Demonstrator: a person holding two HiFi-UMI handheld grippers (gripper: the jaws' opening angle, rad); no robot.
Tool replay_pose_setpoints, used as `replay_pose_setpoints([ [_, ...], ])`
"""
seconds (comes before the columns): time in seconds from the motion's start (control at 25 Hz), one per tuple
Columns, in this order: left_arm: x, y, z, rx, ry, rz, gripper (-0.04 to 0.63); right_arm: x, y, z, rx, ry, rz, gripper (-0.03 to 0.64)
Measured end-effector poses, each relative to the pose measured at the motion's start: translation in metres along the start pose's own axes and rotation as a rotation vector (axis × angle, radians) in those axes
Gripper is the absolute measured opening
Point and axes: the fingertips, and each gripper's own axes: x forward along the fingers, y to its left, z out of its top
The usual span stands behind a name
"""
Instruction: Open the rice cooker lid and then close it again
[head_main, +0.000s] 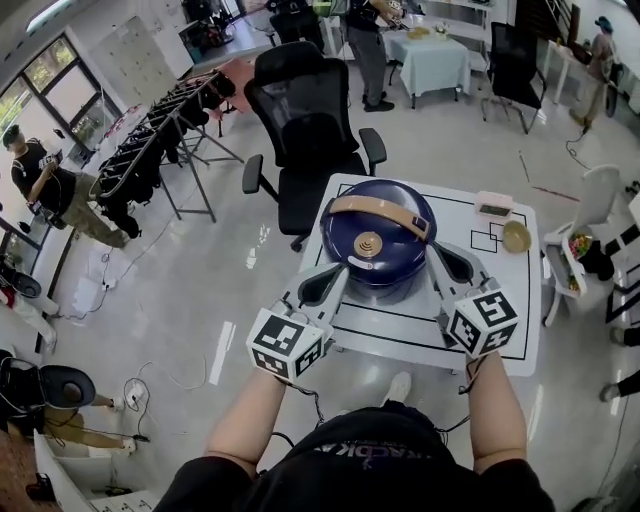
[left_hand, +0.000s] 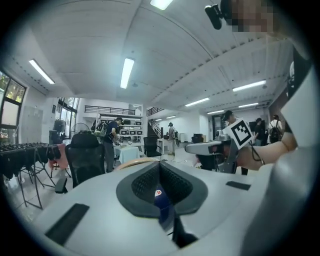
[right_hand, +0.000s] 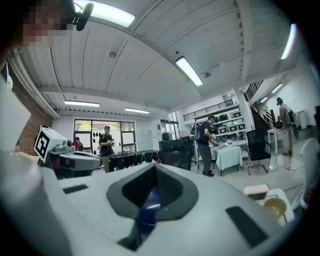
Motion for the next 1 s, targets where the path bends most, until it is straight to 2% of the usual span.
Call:
replay_pose_setpoints([
  [0.56, -0.085, -0.039, -0.037, 0.039, 0.022, -0.147, 0.003, -0.085, 0.103, -0.030, 0.011, 0.008, -0.168, 0.002],
  [0.8, -0.096, -0.066, -0.051, 0.036, 0.024, -0.214, 0.003, -0.118, 0.117, -0.041, 0.009, 0.019, -0.232, 0.002],
  [1.0, -0.099, -0.080, -0.053, 0.041, 0.022, -0.220, 0.003, -0.134, 0.118, -0.039, 0.004, 0.018, -0.246, 0.002],
])
